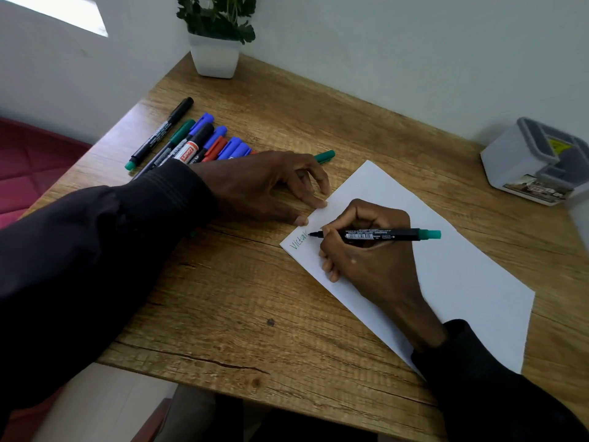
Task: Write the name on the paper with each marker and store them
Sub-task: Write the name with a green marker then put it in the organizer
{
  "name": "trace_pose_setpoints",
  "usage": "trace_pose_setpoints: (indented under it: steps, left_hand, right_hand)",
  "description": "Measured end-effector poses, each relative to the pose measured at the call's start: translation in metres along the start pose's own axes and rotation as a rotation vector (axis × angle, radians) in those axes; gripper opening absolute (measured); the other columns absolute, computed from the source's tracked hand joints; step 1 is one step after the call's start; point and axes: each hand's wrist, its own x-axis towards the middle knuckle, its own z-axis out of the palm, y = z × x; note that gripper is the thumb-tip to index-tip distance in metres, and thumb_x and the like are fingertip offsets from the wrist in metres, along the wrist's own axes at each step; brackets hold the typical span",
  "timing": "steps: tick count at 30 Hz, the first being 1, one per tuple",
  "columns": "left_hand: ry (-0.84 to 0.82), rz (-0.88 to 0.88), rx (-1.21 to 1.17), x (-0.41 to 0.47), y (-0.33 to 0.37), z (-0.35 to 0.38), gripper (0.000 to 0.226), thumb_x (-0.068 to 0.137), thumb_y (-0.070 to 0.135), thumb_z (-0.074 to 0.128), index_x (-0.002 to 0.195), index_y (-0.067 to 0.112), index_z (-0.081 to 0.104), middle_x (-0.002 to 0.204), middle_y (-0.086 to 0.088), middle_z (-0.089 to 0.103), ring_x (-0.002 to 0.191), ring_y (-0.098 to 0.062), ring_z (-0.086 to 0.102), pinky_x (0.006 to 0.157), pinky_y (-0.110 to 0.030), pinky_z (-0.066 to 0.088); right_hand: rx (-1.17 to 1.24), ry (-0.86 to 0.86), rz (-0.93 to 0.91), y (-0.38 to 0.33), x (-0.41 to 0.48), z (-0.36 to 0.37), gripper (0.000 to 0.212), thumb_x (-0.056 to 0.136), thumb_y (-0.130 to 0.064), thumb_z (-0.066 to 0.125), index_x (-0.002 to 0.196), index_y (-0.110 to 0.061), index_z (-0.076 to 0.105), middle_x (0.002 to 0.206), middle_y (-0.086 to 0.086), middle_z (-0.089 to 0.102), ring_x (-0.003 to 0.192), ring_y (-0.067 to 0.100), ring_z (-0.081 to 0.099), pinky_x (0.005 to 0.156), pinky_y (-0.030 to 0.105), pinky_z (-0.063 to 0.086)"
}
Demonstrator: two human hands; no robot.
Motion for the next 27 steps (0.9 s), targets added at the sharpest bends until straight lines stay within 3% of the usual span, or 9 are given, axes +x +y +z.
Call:
trace_pose_setpoints:
  steps: [3, 6, 9, 14, 17, 20, 23, 27]
  left_hand:
    - [0.028, 0.013, -0.008, 0.001, -0.004, 0.002, 0.035, 0.088, 0.027, 0.068, 0.120, 0.035, 0.057, 0.106, 0.041, 0.028, 0.097, 0.042, 0.025, 0.076, 0.014, 0.025]
    - [0.040, 0.007, -0.014, 0.002, -0.007, 0.002, 0.042, 0.087, 0.027, 0.069, 0.128, 0.027, 0.056, 0.105, 0.042, 0.032, 0.099, 0.040, 0.027, 0.077, 0.013, 0.026]
    - [0.026, 0.033, -0.001, 0.003, -0.011, 0.003, 0.040, 0.087, 0.030, 0.068, 0.127, 0.028, 0.060, 0.110, 0.043, 0.032, 0.103, 0.036, 0.030, 0.079, 0.012, 0.027]
    - [0.008, 0.059, 0.027, 0.004, -0.013, 0.003, 0.039, 0.088, 0.034, 0.067, 0.126, 0.031, 0.062, 0.128, 0.029, 0.039, 0.111, 0.029, 0.031, 0.084, 0.011, 0.027]
    - [0.013, 0.035, -0.004, 0.003, -0.011, 0.003, 0.041, 0.089, 0.032, 0.067, 0.129, 0.032, 0.060, 0.118, 0.042, 0.033, 0.109, 0.031, 0.029, 0.082, 0.011, 0.027]
    - [0.020, 0.035, 0.020, 0.002, -0.007, 0.003, 0.038, 0.090, 0.030, 0.066, 0.128, 0.033, 0.060, 0.120, 0.037, 0.037, 0.110, 0.031, 0.029, 0.082, 0.011, 0.029]
    - [0.093, 0.047, 0.009, -0.001, -0.002, 0.000, 0.030, 0.092, 0.021, 0.064, 0.120, 0.029, 0.067, 0.133, 0.022, 0.049, 0.119, 0.013, 0.043, 0.092, -0.004, 0.043]
    - [0.356, 0.048, -0.033, 0.001, -0.003, -0.006, 0.023, 0.089, 0.012, 0.067, 0.110, 0.021, 0.072, 0.116, 0.010, 0.065, 0.107, -0.002, 0.061, 0.088, -0.022, 0.055]
  right_hand:
    - [0.012, 0.009, -0.014, 0.000, -0.001, 0.002, 0.009, 0.086, -0.010, 0.072, 0.077, -0.007, 0.072, 0.062, 0.008, 0.071, 0.048, 0.024, 0.070, 0.048, 0.030, 0.056]
    - [0.011, -0.041, 0.033, 0.005, 0.001, -0.001, 0.013, 0.086, -0.004, 0.073, 0.074, -0.002, 0.069, 0.059, 0.008, 0.071, 0.048, 0.020, 0.070, 0.051, 0.028, 0.057]
    - [0.148, -0.087, 0.125, 0.005, 0.000, -0.004, 0.031, 0.094, 0.014, 0.064, 0.072, -0.009, 0.068, 0.059, 0.001, 0.072, 0.049, 0.013, 0.068, 0.051, 0.020, 0.056]
    - [0.283, 0.073, 0.080, -0.001, 0.004, -0.006, 0.015, 0.092, 0.002, 0.063, 0.077, -0.001, 0.067, 0.066, 0.015, 0.071, 0.049, 0.025, 0.066, 0.045, 0.027, 0.052]
    - [0.386, 0.086, 0.172, -0.004, 0.007, -0.008, 0.016, 0.093, 0.004, 0.061, 0.077, 0.002, 0.065, 0.066, 0.018, 0.069, 0.049, 0.023, 0.063, 0.044, 0.027, 0.050]
    - [0.464, 0.088, 0.231, -0.009, 0.010, -0.012, 0.022, 0.098, 0.009, 0.054, 0.079, 0.004, 0.065, 0.065, 0.018, 0.068, 0.049, 0.021, 0.061, 0.045, 0.025, 0.049]
    - [0.514, 0.042, 0.257, -0.017, 0.013, -0.020, 0.017, 0.098, 0.006, 0.056, 0.084, 0.003, 0.066, 0.068, 0.017, 0.069, 0.051, 0.019, 0.063, 0.046, 0.024, 0.050]
    - [0.551, 0.006, 0.200, -0.029, 0.017, -0.041, 0.007, 0.093, 0.001, 0.060, 0.091, 0.005, 0.066, 0.075, 0.019, 0.070, 0.059, 0.021, 0.066, 0.053, 0.025, 0.054]
